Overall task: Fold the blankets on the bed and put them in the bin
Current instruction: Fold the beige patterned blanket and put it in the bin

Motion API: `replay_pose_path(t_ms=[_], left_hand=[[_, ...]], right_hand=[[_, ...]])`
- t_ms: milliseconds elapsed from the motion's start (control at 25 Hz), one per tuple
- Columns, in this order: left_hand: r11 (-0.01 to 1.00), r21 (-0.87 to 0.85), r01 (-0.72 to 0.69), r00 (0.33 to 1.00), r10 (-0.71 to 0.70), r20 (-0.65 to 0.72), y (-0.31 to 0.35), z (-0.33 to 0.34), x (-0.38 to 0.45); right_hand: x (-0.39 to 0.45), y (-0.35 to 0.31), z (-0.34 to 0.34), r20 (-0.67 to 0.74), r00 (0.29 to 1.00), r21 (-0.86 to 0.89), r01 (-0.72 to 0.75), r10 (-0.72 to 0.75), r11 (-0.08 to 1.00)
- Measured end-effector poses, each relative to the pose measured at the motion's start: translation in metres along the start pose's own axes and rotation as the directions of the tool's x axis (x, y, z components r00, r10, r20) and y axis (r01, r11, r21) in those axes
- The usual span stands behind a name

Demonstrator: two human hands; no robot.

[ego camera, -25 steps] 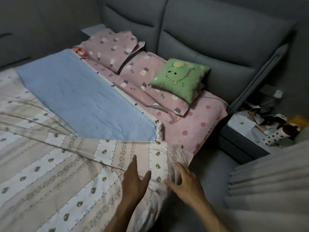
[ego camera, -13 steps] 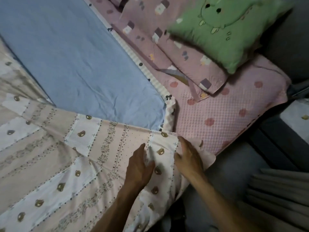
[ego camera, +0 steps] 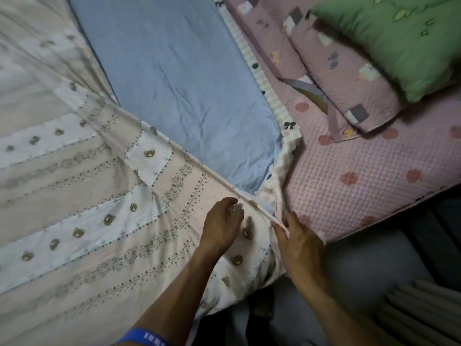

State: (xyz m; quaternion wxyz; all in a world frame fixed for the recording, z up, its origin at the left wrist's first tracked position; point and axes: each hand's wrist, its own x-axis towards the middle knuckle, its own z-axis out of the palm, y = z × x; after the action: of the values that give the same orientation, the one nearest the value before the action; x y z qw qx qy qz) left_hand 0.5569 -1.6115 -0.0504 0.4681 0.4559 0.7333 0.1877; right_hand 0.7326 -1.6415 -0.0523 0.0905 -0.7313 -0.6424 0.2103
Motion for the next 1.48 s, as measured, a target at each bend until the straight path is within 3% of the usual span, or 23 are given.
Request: replay_pose_path(t_ms=[120, 240, 440, 560, 640, 760, 840, 960, 1120, 1160, 1280, 1320, 1360, 1480], left_hand=[[0.982, -0.178, 0.056, 0.993, -0.073, -0.091, 0.010, -0.018, -0.018], [0.950, -0.276, 0.149, 0.984, -0.171, -0.058, 0.002, -0.031, -0.030], [0.913, -0.340, 0.225, 0.968, -0.250, -0.033, -0.050, -0.046, -0.050], [0.884, -0.418, 0.209, 0.968, -0.249, -0.043, -0.095, -0.075, -0.088], [0.874, -0.418, 0.249, 0.953, -0.297, -0.054, -0.135, -0.105, -0.121], [0.878, -0.378, 0.293, 0.931, -0.351, -0.095, -0.207, -0.156, -0.170], [0.898, -0.308, 0.313, 0.918, -0.369, -0.144, -0.260, -0.199, -0.205], [0.902, -0.264, 0.341, 0.894, -0.398, -0.207, -0.334, -0.256, -0.257], [0.908, -0.281, 0.311, 0.887, -0.383, -0.257, -0.391, -0.288, -0.292], [0.915, -0.252, 0.315, 0.880, -0.381, -0.283, -0.398, -0.290, -0.293], [0.920, 0.009, 0.392, 0.815, -0.342, -0.468, -0.416, -0.280, -0.293], [0.909, 0.082, 0.409, 0.795, -0.312, -0.520, -0.419, -0.274, -0.292], [0.904, 0.124, 0.410, 0.783, -0.279, -0.555, -0.420, -0.269, -0.292], [0.921, 0.153, 0.359, 0.775, -0.203, -0.599, -0.432, -0.259, -0.291]], right_hand=[[-0.041, -0.027, 0.001, -0.034, 0.992, 0.019, 0.122, -0.121, 0.992], [-0.077, -0.047, 0.004, -0.073, 0.965, -0.102, 0.244, -0.252, 0.964], [-0.117, -0.071, 0.027, -0.098, 0.951, -0.318, 0.248, -0.292, 0.915], [-0.164, -0.106, 0.046, 0.062, 0.915, -0.265, 0.399, -0.398, 0.878], [-0.202, -0.144, 0.061, 0.252, 0.893, -0.206, 0.427, -0.374, 0.880], [-0.253, -0.209, 0.097, 0.549, 0.777, -0.069, 0.411, -0.310, 0.909], [-0.292, -0.256, 0.129, 0.709, 0.620, 0.039, 0.443, -0.337, 0.896], [-0.349, -0.319, 0.162, 0.807, 0.451, 0.124, 0.502, -0.381, 0.856], [-0.387, -0.363, 0.188, 0.845, 0.370, 0.116, 0.578, -0.386, 0.808], [-0.386, -0.371, 0.193, 0.827, 0.408, 0.095, 0.578, -0.388, 0.810], [-0.364, -0.381, 0.208, 0.566, 0.721, 0.046, 0.456, -0.399, 0.889], [-0.352, -0.385, 0.211, 0.472, 0.794, 0.041, 0.414, -0.383, 0.909], [-0.342, -0.388, 0.215, 0.425, 0.824, 0.009, 0.409, -0.374, 0.912], [-0.324, -0.417, 0.235, 0.406, 0.804, -0.120, 0.519, -0.436, 0.846]])
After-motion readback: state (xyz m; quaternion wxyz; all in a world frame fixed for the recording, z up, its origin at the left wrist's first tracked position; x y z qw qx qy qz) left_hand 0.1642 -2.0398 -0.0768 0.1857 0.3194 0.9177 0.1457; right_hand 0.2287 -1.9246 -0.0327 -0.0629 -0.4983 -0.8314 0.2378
